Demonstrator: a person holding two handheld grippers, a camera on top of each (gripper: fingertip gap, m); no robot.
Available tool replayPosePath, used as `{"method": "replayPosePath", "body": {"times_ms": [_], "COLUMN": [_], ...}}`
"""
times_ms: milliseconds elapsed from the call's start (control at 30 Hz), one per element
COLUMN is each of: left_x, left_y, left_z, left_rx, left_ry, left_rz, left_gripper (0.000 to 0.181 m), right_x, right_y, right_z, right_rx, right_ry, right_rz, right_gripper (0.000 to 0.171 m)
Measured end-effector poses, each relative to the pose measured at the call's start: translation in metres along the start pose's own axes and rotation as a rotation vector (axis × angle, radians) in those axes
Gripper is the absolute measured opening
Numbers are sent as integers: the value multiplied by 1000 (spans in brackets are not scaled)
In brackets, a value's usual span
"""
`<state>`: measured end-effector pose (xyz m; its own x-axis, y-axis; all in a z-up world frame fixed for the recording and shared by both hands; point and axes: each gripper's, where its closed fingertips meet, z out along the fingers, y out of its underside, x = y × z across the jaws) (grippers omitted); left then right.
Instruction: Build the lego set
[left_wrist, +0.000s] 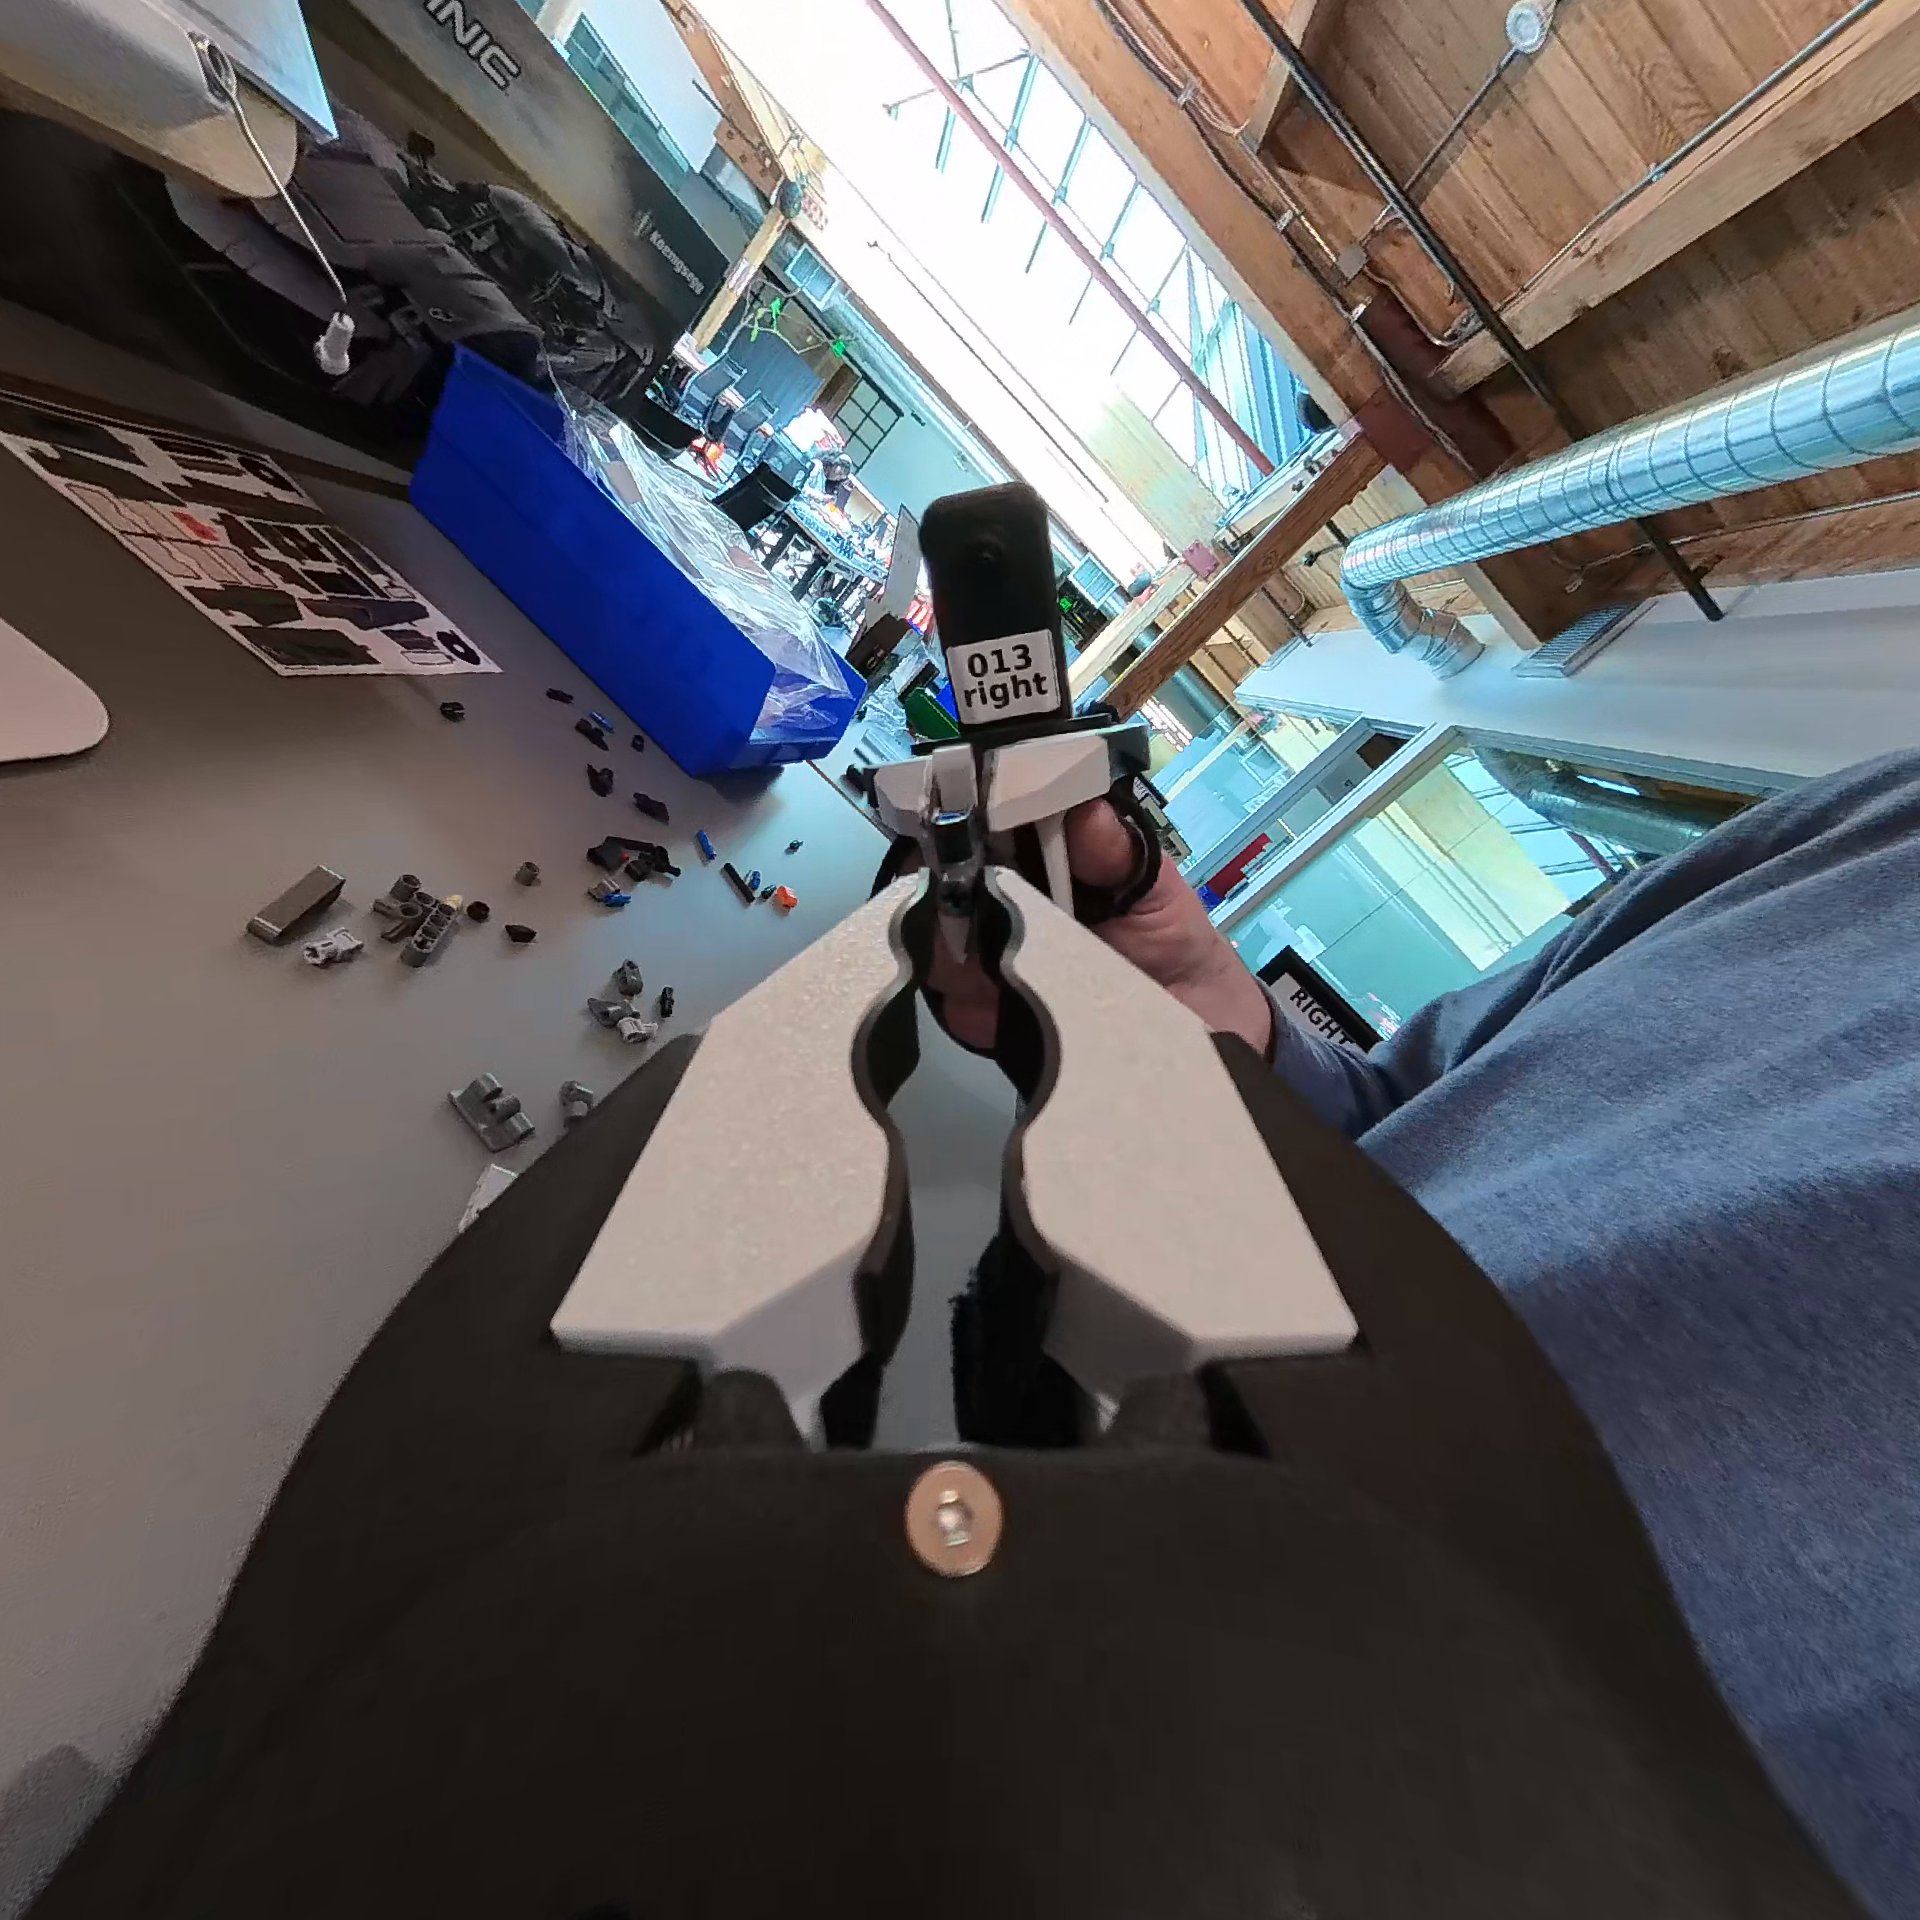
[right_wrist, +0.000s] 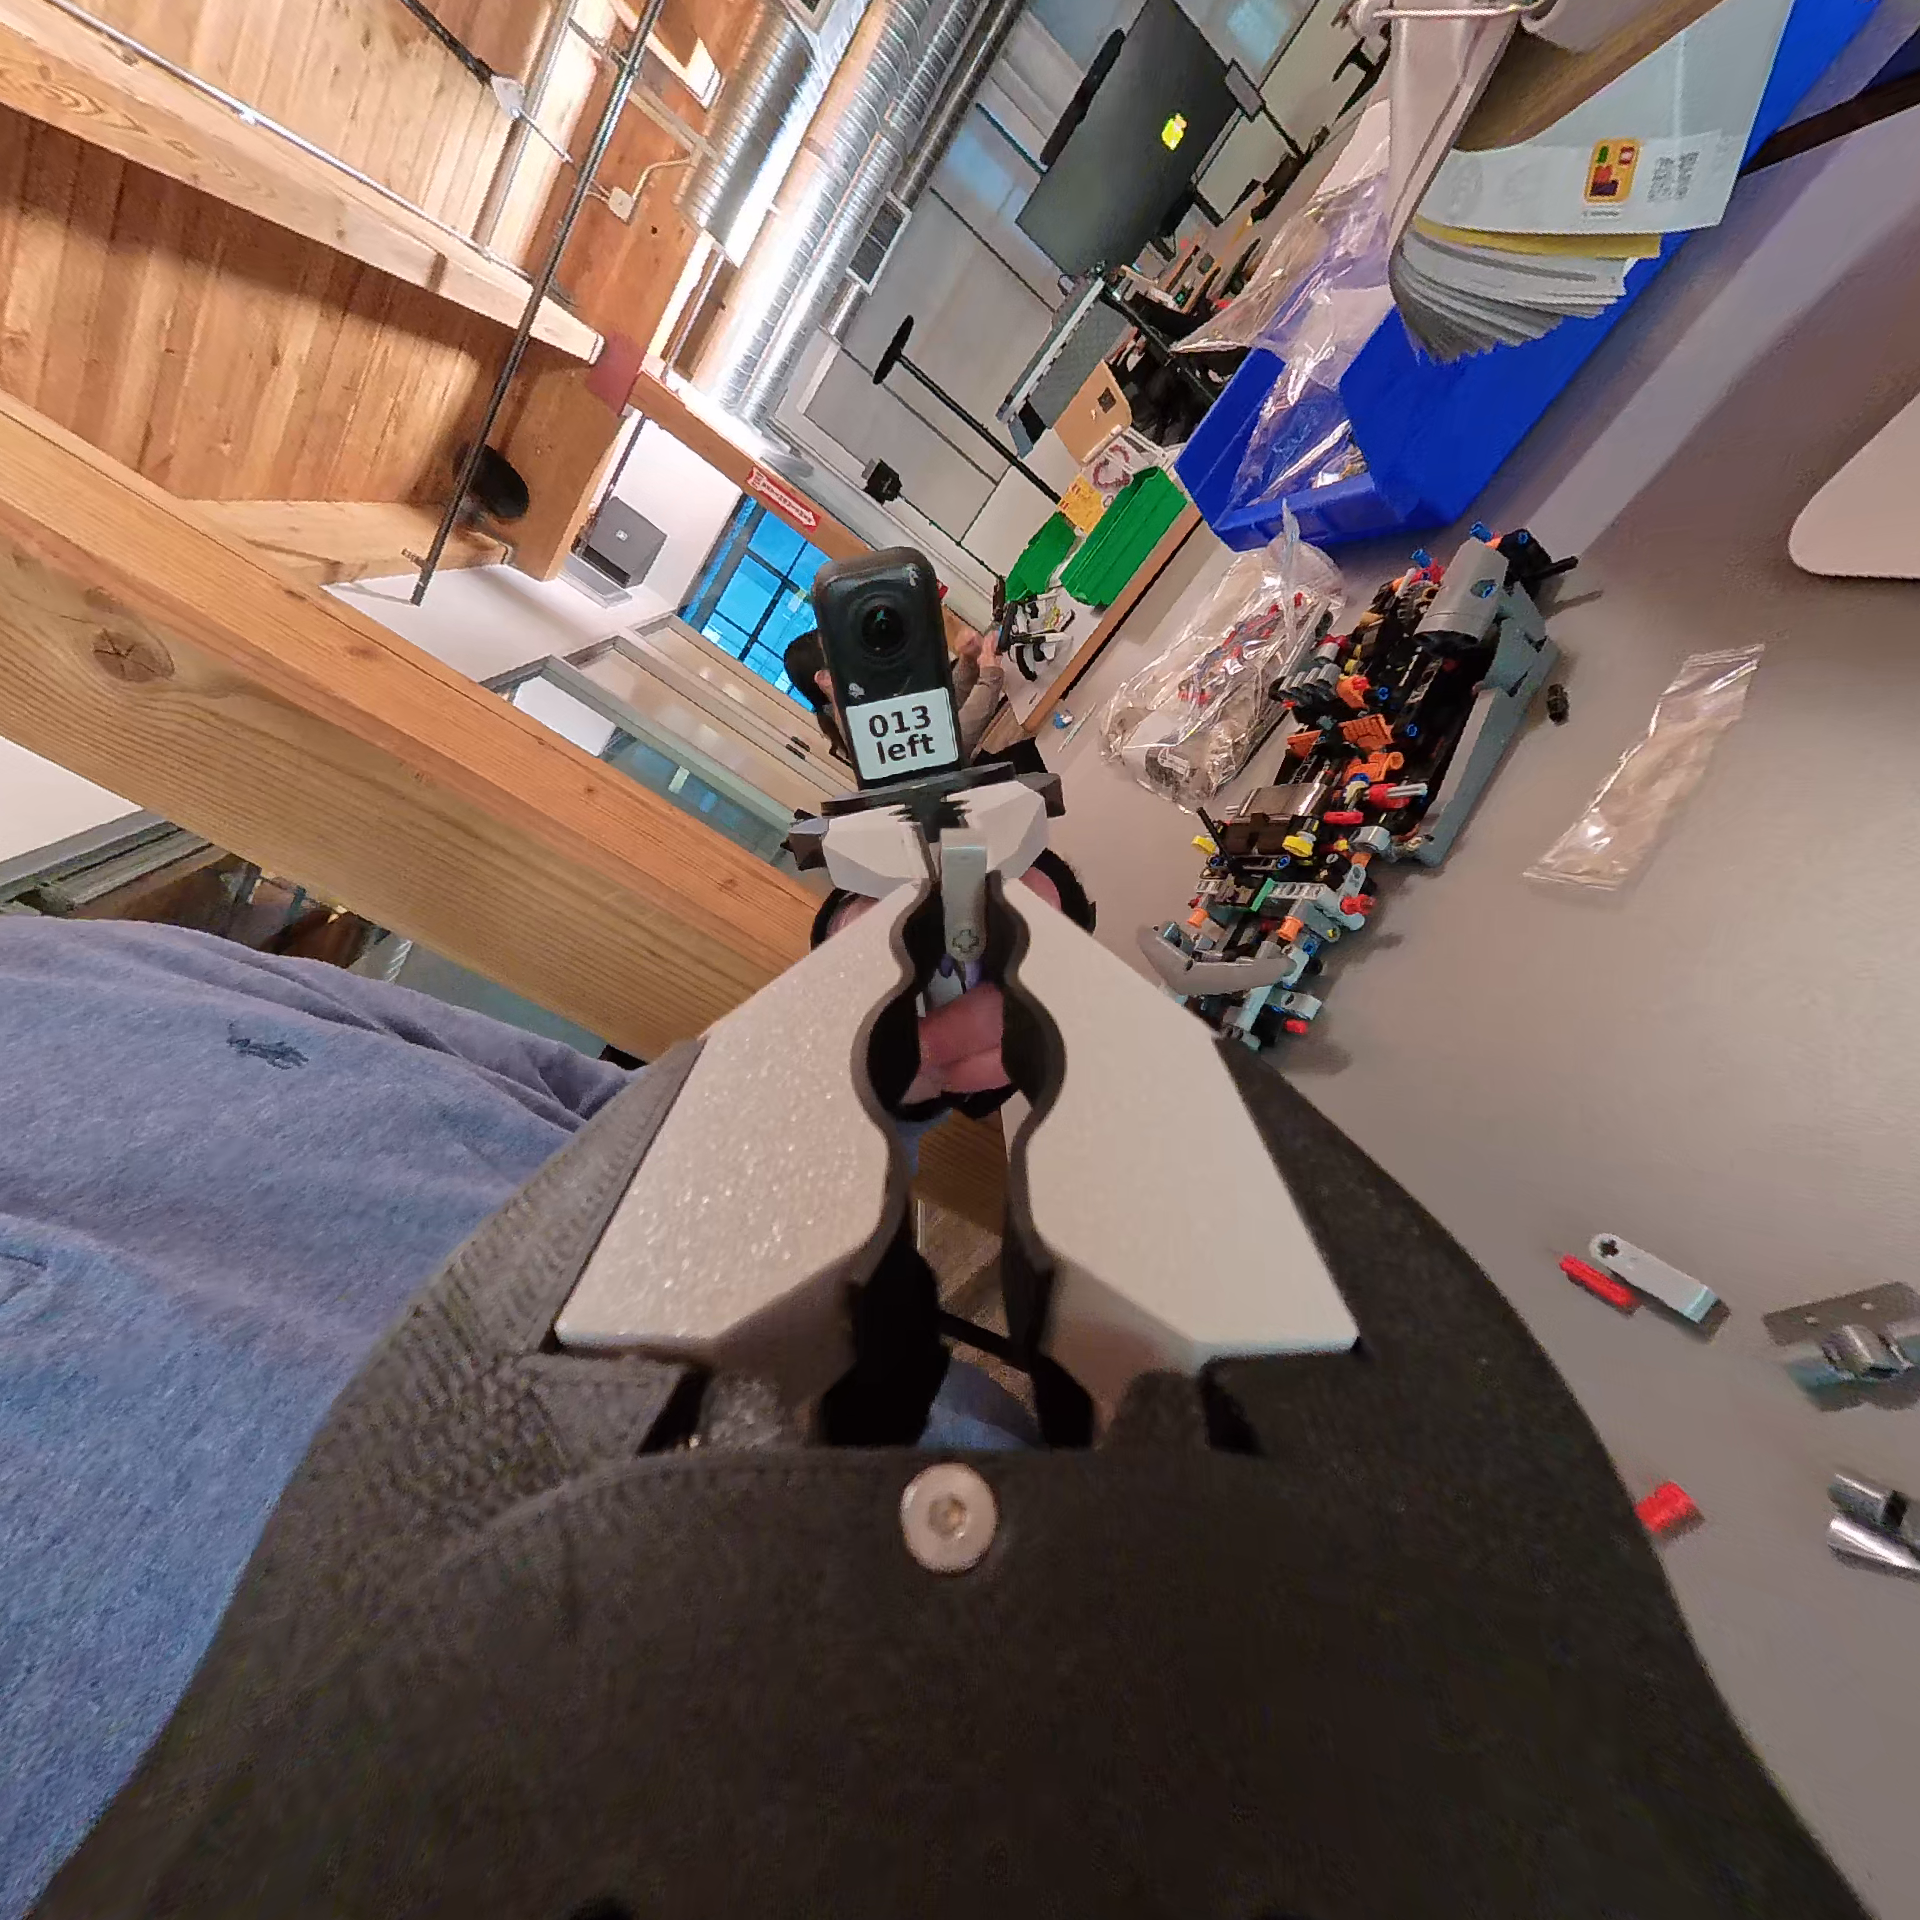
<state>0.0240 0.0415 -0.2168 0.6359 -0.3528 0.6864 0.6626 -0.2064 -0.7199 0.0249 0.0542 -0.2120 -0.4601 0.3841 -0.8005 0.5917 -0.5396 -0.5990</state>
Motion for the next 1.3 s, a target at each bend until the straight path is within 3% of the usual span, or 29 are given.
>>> {"method": "replayPosePath", "body": {"times_ms": [367, 700, 967, 1300], "left_x": [1, -18, -20, -26], "left_y": [-1, 41, 78, 96], "left_z": [-12, -3, 15, 12], "left_rx": [22, -110, -177, -170], "left_ry": [10, -34, -27, -58], "left_rz": [-31, -137, -229, -280], "left_gripper": [5, 5, 5, 5], "right_x": [1, 29, 48, 70], "right_y": [-6, 3, 43, 97], "right_z": [-8, -73, -92, -91], "right_rx": [39, 70, -16, -338], "right_ry": [57, 263, 364, 511], "right_rz": [-27, -65, -88, -357], "right_gripper": [23, 17, 21, 36]}}
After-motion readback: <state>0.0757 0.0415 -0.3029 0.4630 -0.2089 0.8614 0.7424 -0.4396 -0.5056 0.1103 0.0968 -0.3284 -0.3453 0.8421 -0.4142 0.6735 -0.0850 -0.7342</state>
